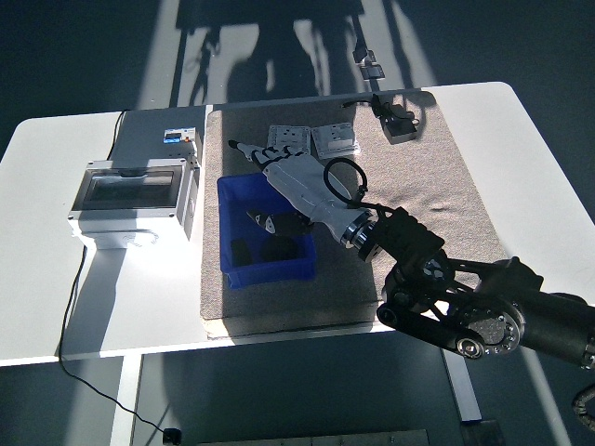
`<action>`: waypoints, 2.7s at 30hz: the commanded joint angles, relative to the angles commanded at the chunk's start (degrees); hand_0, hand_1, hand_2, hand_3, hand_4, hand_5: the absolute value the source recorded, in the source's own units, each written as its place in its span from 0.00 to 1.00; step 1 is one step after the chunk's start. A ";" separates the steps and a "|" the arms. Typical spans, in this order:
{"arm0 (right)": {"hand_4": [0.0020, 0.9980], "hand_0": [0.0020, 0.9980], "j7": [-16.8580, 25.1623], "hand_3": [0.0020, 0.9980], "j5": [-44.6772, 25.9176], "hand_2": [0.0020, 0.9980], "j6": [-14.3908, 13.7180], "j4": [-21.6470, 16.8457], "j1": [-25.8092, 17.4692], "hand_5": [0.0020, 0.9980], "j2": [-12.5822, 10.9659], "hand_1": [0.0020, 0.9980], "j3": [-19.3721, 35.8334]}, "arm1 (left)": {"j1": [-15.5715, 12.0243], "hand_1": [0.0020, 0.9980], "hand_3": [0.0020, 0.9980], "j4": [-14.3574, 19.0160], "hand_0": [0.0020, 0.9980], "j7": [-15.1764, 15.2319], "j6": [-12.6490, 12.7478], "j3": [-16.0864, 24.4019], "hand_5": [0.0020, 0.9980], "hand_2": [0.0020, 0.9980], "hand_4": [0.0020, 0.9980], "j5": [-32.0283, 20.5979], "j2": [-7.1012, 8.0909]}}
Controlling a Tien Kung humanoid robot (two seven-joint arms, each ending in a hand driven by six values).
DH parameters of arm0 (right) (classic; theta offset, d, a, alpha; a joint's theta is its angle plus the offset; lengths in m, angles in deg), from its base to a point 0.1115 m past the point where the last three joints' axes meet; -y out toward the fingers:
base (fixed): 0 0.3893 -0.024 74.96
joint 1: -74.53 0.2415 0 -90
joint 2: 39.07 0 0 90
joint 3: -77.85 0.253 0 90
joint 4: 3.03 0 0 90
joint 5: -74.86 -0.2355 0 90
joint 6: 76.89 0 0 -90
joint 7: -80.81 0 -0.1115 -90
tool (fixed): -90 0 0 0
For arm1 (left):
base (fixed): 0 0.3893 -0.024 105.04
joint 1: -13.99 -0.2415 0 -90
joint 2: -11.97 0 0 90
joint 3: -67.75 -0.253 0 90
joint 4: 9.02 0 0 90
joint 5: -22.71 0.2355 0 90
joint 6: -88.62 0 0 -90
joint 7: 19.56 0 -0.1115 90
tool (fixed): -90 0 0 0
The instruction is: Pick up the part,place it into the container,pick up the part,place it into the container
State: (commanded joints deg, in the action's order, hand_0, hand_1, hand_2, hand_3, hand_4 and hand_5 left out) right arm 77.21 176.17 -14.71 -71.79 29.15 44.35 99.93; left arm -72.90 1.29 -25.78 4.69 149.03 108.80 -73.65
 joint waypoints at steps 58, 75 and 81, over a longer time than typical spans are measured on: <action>0.94 0.82 24.86 0.69 -23.64 0.77 -8.02 -7.35 -38.65 0.54 -8.55 0.73 42.36 | -0.29 0.58 0.62 0.00 0.67 -0.66 -1.07 -8.78 0.66 0.64 0.64 -8.42 -4.37; 0.87 0.82 21.68 0.68 -21.92 0.76 -8.66 -6.80 -38.93 0.52 -7.29 0.73 42.60 | -0.65 0.54 0.60 0.00 0.67 -8.98 -7.68 -3.94 0.66 0.55 0.66 -0.94 -2.26; 0.87 0.82 21.69 0.68 -24.57 0.76 -8.59 -7.25 -38.04 0.52 -6.23 0.72 43.33 | -0.79 0.54 0.61 0.00 0.67 -11.14 -8.91 -4.98 0.66 0.55 0.67 -1.72 -1.56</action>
State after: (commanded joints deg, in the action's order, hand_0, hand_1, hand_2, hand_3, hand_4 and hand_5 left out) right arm 98.90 151.60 -23.30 -79.04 -8.89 38.12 143.26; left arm -73.69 1.29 -36.92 -4.22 144.04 107.08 -75.21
